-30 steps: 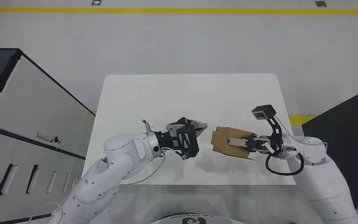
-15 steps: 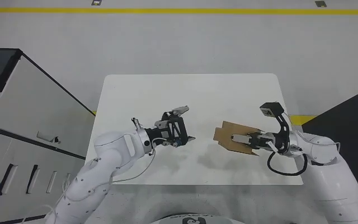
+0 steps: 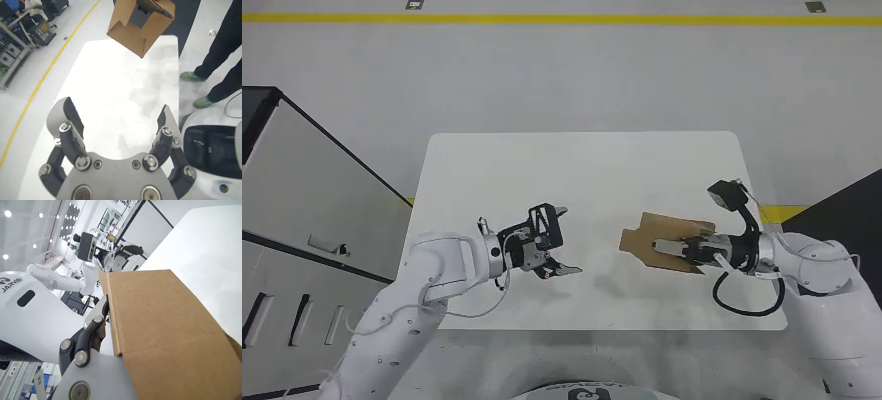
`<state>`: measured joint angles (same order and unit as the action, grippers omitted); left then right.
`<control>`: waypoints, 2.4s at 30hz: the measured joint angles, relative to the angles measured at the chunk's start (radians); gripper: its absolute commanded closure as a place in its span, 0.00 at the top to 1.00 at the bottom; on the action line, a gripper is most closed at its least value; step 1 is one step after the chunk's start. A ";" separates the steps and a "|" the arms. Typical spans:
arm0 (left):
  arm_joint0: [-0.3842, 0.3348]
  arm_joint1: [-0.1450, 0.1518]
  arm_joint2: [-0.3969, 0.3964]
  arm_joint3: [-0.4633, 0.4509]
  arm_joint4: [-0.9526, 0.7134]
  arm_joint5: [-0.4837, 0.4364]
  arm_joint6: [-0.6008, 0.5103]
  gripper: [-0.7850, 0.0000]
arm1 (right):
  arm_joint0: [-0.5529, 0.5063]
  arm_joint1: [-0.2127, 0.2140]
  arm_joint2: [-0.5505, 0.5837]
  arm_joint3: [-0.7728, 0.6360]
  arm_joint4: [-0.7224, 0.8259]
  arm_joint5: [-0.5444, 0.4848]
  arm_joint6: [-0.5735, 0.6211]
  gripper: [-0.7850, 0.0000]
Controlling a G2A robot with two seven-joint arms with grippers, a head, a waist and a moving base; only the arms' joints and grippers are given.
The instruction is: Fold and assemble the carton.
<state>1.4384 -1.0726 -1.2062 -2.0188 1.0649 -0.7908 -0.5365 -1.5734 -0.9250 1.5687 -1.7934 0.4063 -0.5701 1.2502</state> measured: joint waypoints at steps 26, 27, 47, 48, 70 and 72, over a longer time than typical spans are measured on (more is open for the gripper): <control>-0.060 -0.002 0.077 0.074 -0.677 0.281 -0.264 1.00 | 0.009 -0.003 -0.047 -0.044 -0.082 -0.006 -0.094 0.00; -0.071 -0.002 0.076 0.084 -0.723 0.333 -0.279 1.00 | 0.012 -0.003 -0.051 -0.044 -0.088 -0.006 -0.094 0.00; -0.134 -0.007 0.119 0.132 -0.844 0.406 -0.323 0.67 | 0.032 -0.006 -0.101 -0.053 -0.209 0.027 -0.183 0.00; -0.138 -0.007 0.123 0.136 -0.848 0.412 -0.324 0.64 | 0.034 -0.005 -0.108 -0.055 -0.217 0.028 -0.182 0.00; -0.182 -0.010 0.172 0.186 -0.917 0.402 -0.336 0.45 | 0.071 -0.001 -0.164 -0.054 -0.345 0.042 -0.219 0.00; -0.186 -0.011 0.177 0.190 -0.922 0.401 -0.335 0.44 | 0.074 0.000 -0.169 -0.055 -0.354 0.044 -0.222 0.00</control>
<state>1.2521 -1.0837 -1.0290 -1.8288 0.1429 -0.3898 -0.8713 -1.4992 -0.9254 1.3992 -1.8484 0.0526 -0.5262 1.0287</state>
